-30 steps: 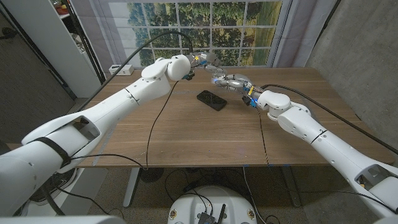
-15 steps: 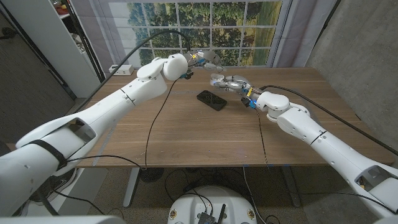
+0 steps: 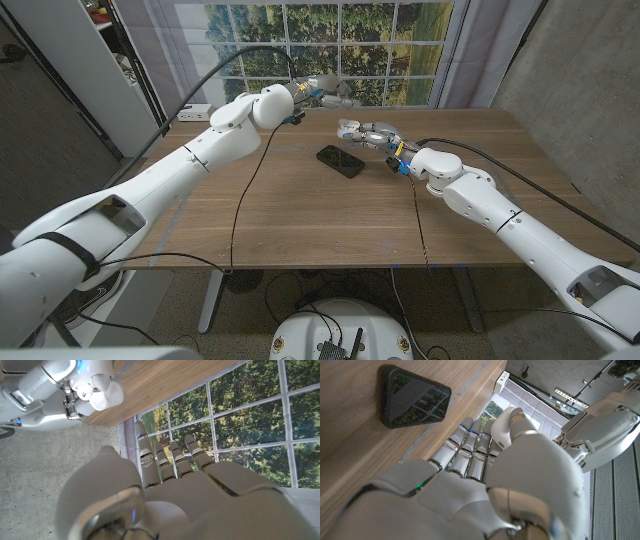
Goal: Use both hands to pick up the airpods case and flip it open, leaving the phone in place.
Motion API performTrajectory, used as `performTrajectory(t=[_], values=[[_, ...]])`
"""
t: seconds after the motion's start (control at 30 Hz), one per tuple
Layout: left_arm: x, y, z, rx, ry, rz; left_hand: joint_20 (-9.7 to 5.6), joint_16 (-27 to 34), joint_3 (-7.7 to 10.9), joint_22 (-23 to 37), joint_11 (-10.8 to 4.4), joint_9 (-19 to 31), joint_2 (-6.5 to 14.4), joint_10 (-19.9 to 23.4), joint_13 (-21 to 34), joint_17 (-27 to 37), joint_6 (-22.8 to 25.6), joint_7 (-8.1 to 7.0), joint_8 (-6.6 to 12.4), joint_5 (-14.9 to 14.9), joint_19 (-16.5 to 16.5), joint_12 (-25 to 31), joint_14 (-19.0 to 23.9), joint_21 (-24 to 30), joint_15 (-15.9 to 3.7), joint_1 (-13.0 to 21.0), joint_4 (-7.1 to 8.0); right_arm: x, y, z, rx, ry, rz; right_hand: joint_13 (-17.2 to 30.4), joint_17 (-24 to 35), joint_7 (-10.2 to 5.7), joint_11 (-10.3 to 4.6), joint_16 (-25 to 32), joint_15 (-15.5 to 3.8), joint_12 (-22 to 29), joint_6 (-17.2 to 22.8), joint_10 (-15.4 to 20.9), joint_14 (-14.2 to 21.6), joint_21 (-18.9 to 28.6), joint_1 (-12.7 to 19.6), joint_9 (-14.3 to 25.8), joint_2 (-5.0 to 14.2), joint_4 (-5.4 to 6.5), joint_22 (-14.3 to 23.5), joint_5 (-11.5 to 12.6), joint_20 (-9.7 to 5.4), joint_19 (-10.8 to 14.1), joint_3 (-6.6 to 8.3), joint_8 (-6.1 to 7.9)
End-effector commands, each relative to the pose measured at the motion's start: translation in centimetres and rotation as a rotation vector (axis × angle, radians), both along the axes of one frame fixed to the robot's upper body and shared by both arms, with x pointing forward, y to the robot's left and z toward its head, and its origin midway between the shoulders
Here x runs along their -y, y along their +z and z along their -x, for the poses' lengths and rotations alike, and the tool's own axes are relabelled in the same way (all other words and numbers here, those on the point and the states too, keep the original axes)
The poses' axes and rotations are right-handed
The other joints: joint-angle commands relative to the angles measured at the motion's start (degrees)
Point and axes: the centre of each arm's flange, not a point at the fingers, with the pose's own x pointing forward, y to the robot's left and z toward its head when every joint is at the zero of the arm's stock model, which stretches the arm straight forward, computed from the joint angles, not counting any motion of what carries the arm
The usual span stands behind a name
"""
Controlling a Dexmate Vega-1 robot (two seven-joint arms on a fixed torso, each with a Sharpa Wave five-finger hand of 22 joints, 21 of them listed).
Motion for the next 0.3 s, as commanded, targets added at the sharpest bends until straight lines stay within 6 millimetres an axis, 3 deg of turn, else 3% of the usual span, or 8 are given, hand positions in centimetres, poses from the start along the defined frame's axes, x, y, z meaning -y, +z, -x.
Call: performTrajectory(t=[0.03,0.3], values=[[-4.4,-1.1,0.3,-0.006,-0.06,0.249,0.37,0.3,0.16,0.05,0.04,-0.19,-0.02,0.5,0.08,0.11,-1.27,-0.8,-0.56,-0.17,0.47,0.08,0.58,0.31,-2.17,-1.01,0.37,1.4,0.0,-0.1,0.009,-0.063,-0.039,0.26,0.11,-4.77,-0.05,0.34,-9.19,0.35,5.24,0.13,0.19,-0.13,0.57,7.19,0.15,-0.06,-0.02,0.15,-0.06,-0.07,-0.28,1.57],[-6.3,-2.7,-0.1,-0.033,-0.113,0.377,0.93,0.26,0.33,0.03,0.35,-0.5,0.1,0.47,0.08,0.1,-1.83,-0.96,-0.75,-0.29,0.68,-0.02,0.61,0.37,-1.93,-1.49,0.31,2.3,0.0,-0.3,0.012,-0.11,-0.066,0.36,0.07,-4.81,-0.02,0.31,-9.19,0.33,5.25,0.13,0.16,-0.13,0.59,7.13,0.21,-0.01,-0.02,0.15,-0.02,-0.07,-0.42,1.47]])
